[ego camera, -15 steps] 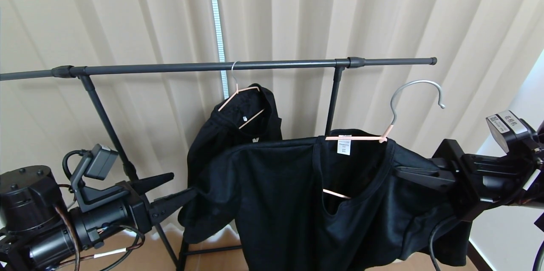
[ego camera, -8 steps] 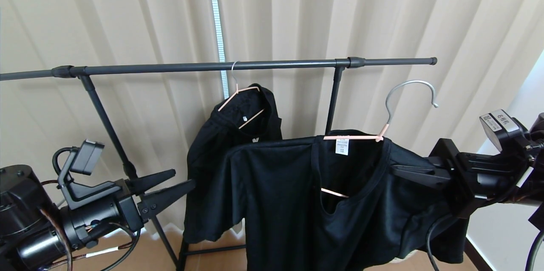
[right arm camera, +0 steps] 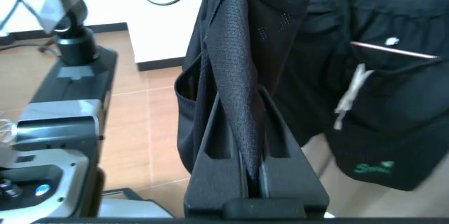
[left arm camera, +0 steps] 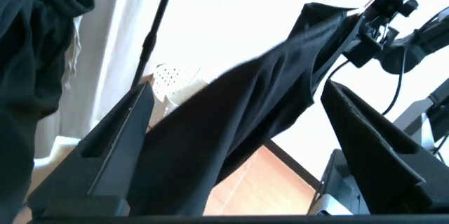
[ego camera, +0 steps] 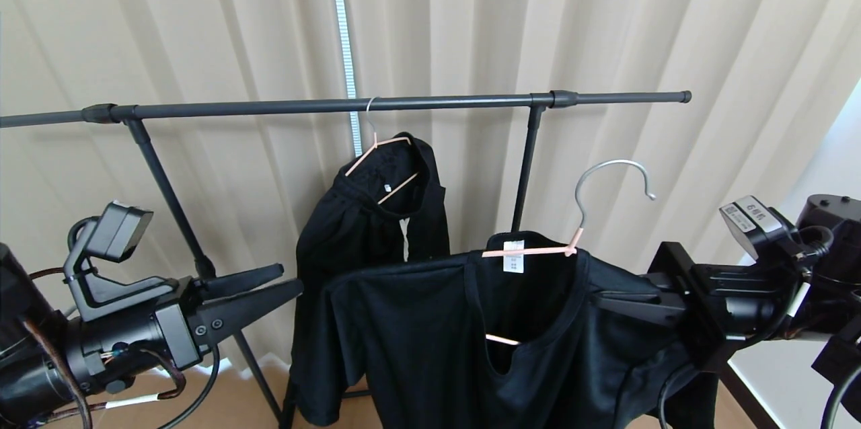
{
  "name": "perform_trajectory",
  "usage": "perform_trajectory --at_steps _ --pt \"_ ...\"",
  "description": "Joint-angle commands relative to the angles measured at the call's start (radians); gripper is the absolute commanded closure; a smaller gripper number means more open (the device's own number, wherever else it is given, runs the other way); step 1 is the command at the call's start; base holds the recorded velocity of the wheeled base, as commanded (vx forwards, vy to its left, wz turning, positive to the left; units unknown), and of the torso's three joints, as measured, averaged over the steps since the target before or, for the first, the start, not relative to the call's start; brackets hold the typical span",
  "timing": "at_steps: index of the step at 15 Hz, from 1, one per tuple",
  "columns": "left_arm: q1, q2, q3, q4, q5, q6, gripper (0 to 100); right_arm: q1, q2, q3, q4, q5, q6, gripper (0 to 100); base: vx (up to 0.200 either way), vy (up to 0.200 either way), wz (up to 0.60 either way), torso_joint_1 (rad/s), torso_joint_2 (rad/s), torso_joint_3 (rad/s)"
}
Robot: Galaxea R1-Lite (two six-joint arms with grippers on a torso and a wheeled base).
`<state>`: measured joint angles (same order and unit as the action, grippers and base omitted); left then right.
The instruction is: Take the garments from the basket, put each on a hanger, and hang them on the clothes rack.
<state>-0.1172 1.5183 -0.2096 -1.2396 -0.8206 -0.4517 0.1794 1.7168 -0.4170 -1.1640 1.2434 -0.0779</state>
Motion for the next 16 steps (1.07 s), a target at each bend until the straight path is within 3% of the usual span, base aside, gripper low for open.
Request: perform_trajectory --at_steps 1,2,3,4,5,6,7,9,10,13,16 --pt "-0.010 -0.133 -0.137 0.196 0.001 0.002 0 0.031 0.030 0.007 0.000 -0.002 0.000 100 0.000 0.000 0.00 0.000 0.00 0.000" --pt "-0.033 -0.188 -0.264 0.439 0.001 0.039 0 0.042 0.040 0.007 0.000 -0.004 0.000 100 0.000 0.000 0.00 0.000 0.00 0.000" --pt "-0.067 -0.217 -0.386 0.666 0.003 0.140 0 0.043 0.044 0.007 0.000 -0.004 0.000 100 0.000 0.000 0.00 0.000 0.00 0.000" --pt "-0.099 -0.228 -0.465 0.825 0.006 0.243 0 0.045 0.044 0.007 0.000 -0.004 0.000 100 0.000 0.000 0.00 0.000 0.00 0.000" --pt "-0.111 -0.228 -0.495 0.873 0.008 0.280 0 0.046 0.044 0.007 0.000 -0.002 0.000 100 0.000 0.000 0.00 0.000 0.00 0.000" --pt "-0.205 -0.228 -0.605 1.088 0.084 0.449 0 0.052 0.044 0.009 0.000 -0.004 0.000 100 0.000 0.000 0.00 0.000 0.00 0.000" --pt "-0.266 -0.224 -0.626 1.134 0.138 0.545 0 0.054 0.044 0.009 0.000 -0.004 0.000 100 0.000 0.000 0.00 0.000 0.00 0.000" --pt "-0.344 -0.190 -0.620 1.144 0.150 0.686 0 0.054 0.044 0.009 0.000 -0.002 0.000 100 0.000 0.000 0.00 0.000 0.00 0.000" --pt "-0.368 -0.168 -0.608 1.143 0.150 0.737 0 0.054 0.044 0.009 0.000 -0.002 0.000 100 0.000 0.000 0.00 0.000 0.00 0.000" --pt "-0.384 -0.076 -0.582 1.143 0.149 0.992 0 0.068 0.040 0.009 0.000 -0.002 0.000 100 0.000 0.000 0.00 0.000 0.00 0.000" --pt "-0.406 -0.004 -0.613 1.135 0.149 1.016 0 0.081 0.035 0.020 0.000 -0.002 0.000 100 0.000 0.000 0.00 0.000 0.00 0.000"
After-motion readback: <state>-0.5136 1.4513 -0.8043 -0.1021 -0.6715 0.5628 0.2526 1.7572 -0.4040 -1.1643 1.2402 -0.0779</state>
